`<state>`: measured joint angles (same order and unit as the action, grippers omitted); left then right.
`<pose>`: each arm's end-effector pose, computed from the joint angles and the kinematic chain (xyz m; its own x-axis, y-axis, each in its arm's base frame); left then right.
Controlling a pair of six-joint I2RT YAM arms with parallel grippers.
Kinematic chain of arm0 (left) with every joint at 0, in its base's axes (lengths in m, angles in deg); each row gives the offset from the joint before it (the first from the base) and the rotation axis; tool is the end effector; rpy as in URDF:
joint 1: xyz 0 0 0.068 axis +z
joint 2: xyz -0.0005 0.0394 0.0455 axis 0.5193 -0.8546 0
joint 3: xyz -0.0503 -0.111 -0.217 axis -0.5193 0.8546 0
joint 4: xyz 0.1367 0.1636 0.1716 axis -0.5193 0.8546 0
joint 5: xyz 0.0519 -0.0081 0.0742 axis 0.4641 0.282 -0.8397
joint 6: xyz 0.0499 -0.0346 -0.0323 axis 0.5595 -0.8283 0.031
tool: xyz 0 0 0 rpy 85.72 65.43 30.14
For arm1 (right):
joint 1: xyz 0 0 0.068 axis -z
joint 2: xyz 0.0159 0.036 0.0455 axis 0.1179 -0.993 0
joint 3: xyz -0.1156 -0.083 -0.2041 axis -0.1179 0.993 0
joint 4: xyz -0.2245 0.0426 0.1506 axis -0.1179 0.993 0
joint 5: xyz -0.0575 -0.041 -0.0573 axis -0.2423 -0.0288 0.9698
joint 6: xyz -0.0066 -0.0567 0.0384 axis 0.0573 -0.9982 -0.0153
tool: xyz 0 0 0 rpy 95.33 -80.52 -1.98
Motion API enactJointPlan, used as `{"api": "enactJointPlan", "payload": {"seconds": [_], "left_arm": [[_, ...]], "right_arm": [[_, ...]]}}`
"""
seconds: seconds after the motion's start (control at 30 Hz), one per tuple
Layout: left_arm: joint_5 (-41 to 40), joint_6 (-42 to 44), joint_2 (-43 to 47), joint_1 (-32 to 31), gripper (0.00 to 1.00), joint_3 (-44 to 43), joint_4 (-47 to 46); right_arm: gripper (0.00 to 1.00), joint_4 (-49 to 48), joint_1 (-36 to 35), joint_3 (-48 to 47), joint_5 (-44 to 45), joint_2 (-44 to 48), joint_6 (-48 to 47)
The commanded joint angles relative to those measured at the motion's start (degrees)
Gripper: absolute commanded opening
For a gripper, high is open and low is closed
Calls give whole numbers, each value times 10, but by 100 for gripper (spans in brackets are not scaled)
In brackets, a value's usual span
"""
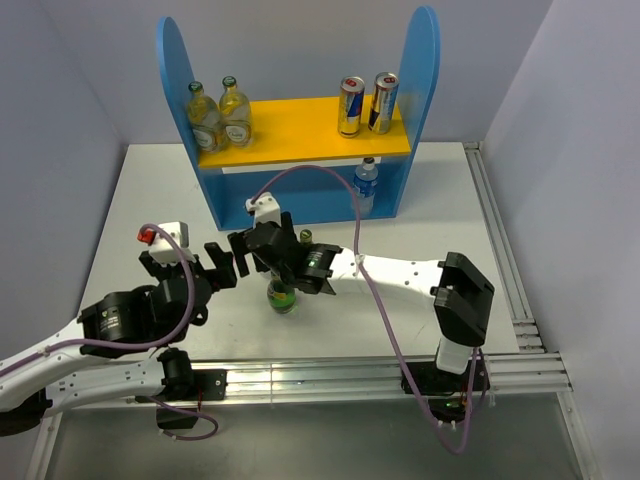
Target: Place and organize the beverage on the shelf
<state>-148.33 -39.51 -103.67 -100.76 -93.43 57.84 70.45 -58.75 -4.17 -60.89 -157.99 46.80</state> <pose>0.0964 -0.1178 0.3377 -0.2789 -0.2606 -0.9243 -0.0201 0.9638 -0.2657 0.1994 0.3800 0.2480 -0.4546 -0.1383 -0.8799 -0.5307 0.8355 0.1428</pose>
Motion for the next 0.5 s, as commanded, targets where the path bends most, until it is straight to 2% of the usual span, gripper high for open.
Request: {"api": "enactJointPlan", "payload": {"seconds": [0.0,0.27,0.47], "left_arm": [[-10,-9,14,-3,99,-2,3],[-10,-12,8,-3,99,-6,9],[-8,-13,4,-4,99,-7,10]], "right_arm": [[100,19,-3,-40,56,-19,10],[100,50,-3,-73,116,-69,18],[100,45,-2,-81,122,-95,18]]}}
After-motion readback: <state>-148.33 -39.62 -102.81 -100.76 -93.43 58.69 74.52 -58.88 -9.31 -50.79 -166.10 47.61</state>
